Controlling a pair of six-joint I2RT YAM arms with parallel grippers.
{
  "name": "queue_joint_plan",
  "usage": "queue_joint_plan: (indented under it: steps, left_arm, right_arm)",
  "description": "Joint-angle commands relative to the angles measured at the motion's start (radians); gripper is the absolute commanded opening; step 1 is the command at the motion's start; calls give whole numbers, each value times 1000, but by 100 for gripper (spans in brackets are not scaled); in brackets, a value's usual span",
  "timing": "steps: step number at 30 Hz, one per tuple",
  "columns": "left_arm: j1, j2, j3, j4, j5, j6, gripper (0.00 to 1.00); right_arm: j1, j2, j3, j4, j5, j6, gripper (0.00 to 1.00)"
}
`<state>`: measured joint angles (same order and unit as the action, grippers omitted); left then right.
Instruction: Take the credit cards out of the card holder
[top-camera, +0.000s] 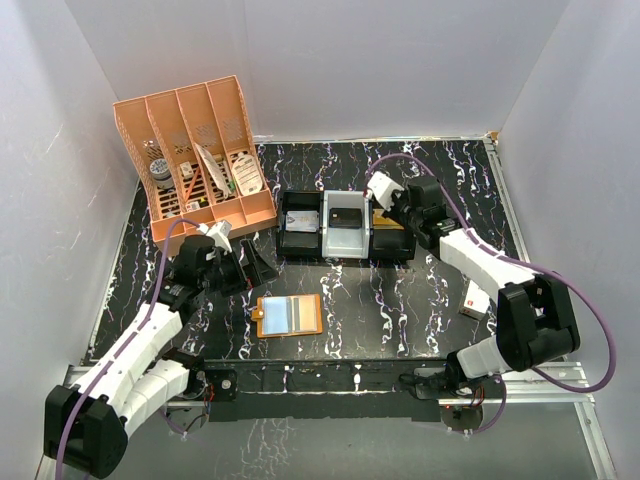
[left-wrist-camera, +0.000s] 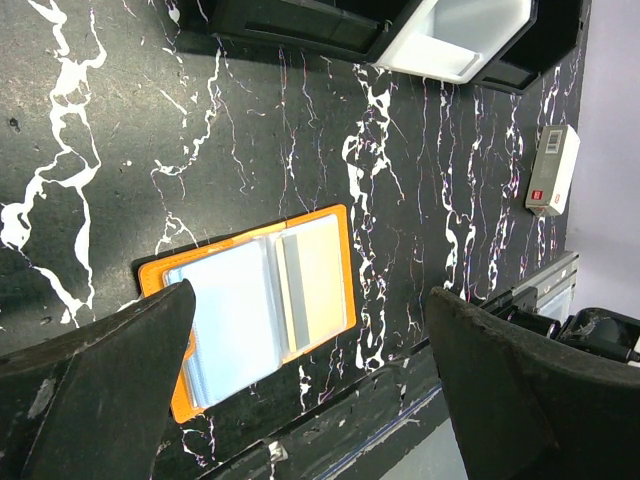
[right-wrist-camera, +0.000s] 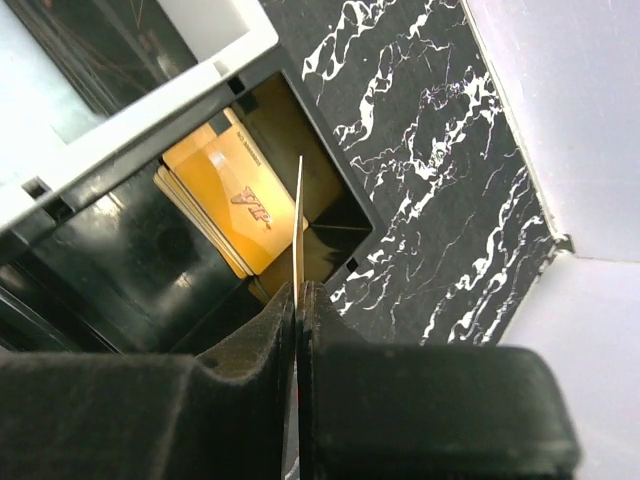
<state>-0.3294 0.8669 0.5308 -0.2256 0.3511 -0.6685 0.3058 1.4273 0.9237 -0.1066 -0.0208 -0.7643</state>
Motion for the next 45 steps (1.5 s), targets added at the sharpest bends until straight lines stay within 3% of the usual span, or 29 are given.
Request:
queue_joint_plan:
  steps: [1, 18, 24, 33, 35, 40, 45]
  left_arm:
    - [4, -14, 30, -12, 16, 17, 99]
    - [4, -105, -1, -67, -7, -14, 99]
    - [4, -129, 0, -95, -18, -13, 99]
    - [4, -131, 6, -116, -28, 3, 99]
    - [4, -133, 9, -121, -29, 4, 99]
    - [4, -142, 9, -129, -31, 5, 99]
    - [4, -145, 8, -133, -28, 4, 99]
  right_arm:
    - [3, 4, -15, 143, -6, -175, 0]
    - [-5, 209, 39, 150, -98, -266, 0]
    - [-5, 249, 21, 247, -84, -308, 0]
    - [-5, 303, 65, 168, -84, -324, 4]
    - [-5, 307, 72, 149, -103, -317, 8]
    - [-7, 299, 60, 141, -106, -313, 29]
    - [-10, 294, 64, 150, -78, -303, 38]
